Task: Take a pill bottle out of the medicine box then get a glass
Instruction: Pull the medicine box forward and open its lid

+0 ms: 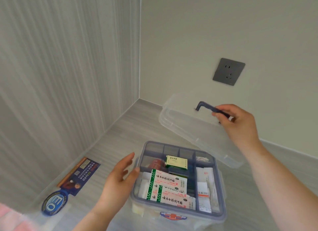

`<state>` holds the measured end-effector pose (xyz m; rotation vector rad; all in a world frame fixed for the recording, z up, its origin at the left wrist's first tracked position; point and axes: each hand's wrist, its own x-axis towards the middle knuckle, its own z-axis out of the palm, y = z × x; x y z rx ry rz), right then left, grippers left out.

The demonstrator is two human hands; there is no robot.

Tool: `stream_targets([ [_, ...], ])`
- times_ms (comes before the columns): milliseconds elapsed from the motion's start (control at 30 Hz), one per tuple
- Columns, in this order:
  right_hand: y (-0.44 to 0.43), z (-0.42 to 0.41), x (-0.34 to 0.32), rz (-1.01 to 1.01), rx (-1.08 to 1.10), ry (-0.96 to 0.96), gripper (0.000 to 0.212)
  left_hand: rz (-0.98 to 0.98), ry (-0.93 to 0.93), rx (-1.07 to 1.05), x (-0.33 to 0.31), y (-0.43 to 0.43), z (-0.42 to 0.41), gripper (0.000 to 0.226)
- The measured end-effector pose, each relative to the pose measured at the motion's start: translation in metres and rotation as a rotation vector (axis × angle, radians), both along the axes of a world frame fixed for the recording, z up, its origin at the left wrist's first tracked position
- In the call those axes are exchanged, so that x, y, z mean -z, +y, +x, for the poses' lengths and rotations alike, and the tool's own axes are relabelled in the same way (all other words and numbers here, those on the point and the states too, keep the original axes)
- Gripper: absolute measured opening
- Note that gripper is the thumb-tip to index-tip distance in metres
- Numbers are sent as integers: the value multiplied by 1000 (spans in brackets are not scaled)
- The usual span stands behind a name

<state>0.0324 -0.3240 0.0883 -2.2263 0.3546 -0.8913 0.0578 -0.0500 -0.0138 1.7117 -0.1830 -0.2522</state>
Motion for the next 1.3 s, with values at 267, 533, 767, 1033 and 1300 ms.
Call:
stream_targets([
  [267, -44, 78, 37, 49, -5, 372, 14, 297, -209, 168, -12, -35, 19, 52],
  [533, -42, 130, 94, 76, -45, 494, 19, 362, -275, 181, -8, -40, 32, 51],
  [767, -44, 142, 117, 117, -58, 610, 20, 414, -293, 221, 5, -39, 34, 51],
  [1033, -50, 139, 124, 167, -126, 779, 38, 402, -270, 250, 9, -38, 36, 55],
  [1300, -34, 91, 86, 327, -48, 517, 41, 365, -265, 256, 10, -39, 38, 48],
])
